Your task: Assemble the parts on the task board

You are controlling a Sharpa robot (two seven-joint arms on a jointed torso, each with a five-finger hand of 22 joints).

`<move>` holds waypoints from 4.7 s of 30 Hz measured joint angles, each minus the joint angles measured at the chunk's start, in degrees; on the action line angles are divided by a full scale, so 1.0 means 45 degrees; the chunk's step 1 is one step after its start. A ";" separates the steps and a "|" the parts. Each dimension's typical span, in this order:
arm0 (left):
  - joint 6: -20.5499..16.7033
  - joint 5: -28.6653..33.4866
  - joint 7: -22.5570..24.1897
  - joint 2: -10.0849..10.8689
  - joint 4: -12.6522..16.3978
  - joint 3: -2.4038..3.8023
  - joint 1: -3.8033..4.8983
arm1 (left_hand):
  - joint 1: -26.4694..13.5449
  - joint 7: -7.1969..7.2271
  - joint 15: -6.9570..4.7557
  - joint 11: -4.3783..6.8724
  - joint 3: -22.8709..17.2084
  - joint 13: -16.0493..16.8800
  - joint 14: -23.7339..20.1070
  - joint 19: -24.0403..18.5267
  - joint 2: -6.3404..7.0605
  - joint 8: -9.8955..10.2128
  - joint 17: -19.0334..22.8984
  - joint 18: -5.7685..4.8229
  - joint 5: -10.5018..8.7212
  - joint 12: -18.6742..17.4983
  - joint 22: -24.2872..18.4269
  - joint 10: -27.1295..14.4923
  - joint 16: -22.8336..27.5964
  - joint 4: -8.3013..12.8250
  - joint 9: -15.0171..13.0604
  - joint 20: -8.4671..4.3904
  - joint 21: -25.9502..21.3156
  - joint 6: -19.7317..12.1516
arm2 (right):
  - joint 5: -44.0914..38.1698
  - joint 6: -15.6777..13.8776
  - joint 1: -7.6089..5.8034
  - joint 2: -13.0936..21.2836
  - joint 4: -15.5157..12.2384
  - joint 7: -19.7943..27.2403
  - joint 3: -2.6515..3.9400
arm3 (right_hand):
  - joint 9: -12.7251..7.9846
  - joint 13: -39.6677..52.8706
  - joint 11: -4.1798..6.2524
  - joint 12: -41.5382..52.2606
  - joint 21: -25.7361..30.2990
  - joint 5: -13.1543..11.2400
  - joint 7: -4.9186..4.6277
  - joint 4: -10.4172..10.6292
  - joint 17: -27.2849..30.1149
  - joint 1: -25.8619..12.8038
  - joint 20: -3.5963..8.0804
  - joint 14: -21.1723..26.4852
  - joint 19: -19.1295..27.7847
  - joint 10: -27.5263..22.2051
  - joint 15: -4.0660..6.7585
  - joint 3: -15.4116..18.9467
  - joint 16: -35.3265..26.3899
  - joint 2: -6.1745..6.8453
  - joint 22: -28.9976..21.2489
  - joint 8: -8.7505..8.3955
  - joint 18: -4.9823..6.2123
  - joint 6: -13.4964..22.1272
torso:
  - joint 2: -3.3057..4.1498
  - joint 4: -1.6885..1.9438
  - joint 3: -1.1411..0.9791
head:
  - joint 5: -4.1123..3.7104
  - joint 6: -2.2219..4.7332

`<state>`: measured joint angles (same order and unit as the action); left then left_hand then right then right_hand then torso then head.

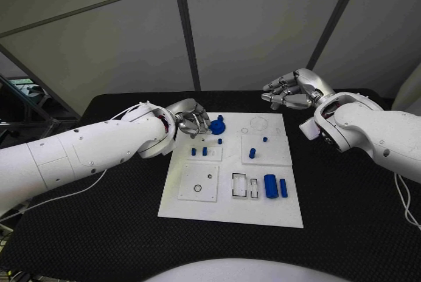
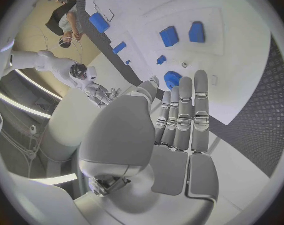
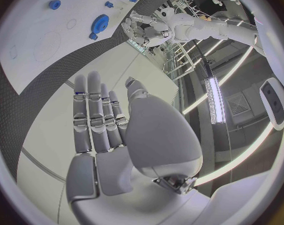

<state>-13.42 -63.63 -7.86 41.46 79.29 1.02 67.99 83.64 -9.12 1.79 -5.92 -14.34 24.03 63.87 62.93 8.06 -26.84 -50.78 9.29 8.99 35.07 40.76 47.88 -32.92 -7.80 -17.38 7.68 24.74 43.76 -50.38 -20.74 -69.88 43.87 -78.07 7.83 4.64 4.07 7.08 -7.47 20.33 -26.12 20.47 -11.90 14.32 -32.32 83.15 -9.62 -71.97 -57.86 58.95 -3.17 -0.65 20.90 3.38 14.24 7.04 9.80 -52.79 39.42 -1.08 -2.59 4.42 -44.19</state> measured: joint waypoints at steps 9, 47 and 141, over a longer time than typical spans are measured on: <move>-0.0217 -0.2898 0.1548 -0.0571 -0.0237 -0.0285 -0.0097 | 0.0102 0.0363 -0.0361 0.0357 -0.0171 -0.1868 0.2771 0.2637 0.0330 0.1276 -0.2217 0.0002 -0.0045 -0.1210 0.3069 0.1066 -0.5483 -0.0077 0.1185 -0.0407 0.4151 0.1014 | 0.0004 0.0006 0.0000 -0.0019 -0.0013 -0.0002 -0.0001 | 0.0000 -0.0012 0.0000 0.0052 0.0000 0.0000 0.0000 0.0000 -0.0012 0.0000 0.0000 0.0000 0.0000 0.0000 0.0000 0.0000 0.0000 0.0000 -0.0013 0.0000 0.0000 0.0000 | 0.0039 -0.0039 0.0010 | -0.0054 0.0088; 0.1586 -0.6292 0.0918 -0.1992 -0.1674 -0.0320 -0.0095 | 0.0098 0.0691 -0.0785 0.0614 -0.0492 -0.3036 0.4417 0.4625 0.0332 0.2228 -0.3811 -0.0497 -0.0042 -0.2228 0.7596 0.1772 -0.8909 -0.0179 0.1840 -0.0865 1.0092 0.2000 | 0.0006 0.0034 0.0002 -0.0121 -0.0018 0.0000 -0.0001 | 0.0000 -0.0020 0.0000 0.0052 0.0000 0.0063 0.0001 0.0000 -0.0007 0.0000 0.0000 0.0000 0.0000 0.0000 0.0000 0.0000 0.0001 0.0000 -0.0009 0.0000 0.0000 -0.0001 | 0.0032 -0.0031 -0.0001 | -0.0190 0.0038; 0.1468 -0.4652 0.0601 0.0162 -0.0527 0.0643 -0.0678 | 0.0161 0.0528 -0.0738 0.0631 -0.1943 -0.3485 0.4462 0.4669 0.0299 0.2701 -0.3533 -0.0518 -0.0095 -0.3013 0.7589 0.3065 -0.9205 0.0259 0.1984 -0.0817 1.0555 0.3020 | 0.0008 0.0089 0.0007 -0.0128 0.0167 0.0004 -0.0002 | 0.0000 -0.0026 0.0000 0.0051 0.0000 0.0063 0.0001 0.0000 -0.0019 0.0000 0.0000 0.0000 0.0000 0.0000 0.0000 0.0000 0.0002 0.0000 -0.0021 0.0000 0.0000 -0.0001 | 0.0029 -0.0044 -0.0006 | 0.0063 0.0133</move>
<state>-6.82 -84.56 -5.16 42.19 76.91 3.92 64.94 84.37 -6.75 -1.53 -3.08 -23.09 8.35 83.95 83.94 9.41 -14.69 -66.68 6.95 8.56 21.51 74.91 61.67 -74.34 -6.64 -8.45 4.01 72.24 57.34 -50.35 -20.34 -69.85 43.29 -77.32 7.85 4.64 4.07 6.96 -7.47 20.56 -26.12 20.75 -11.90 14.32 -32.40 83.15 -9.62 -71.97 -57.86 58.96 -3.17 -0.65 20.91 3.38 14.15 7.04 9.80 -52.80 39.56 -1.27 -2.61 4.71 -43.59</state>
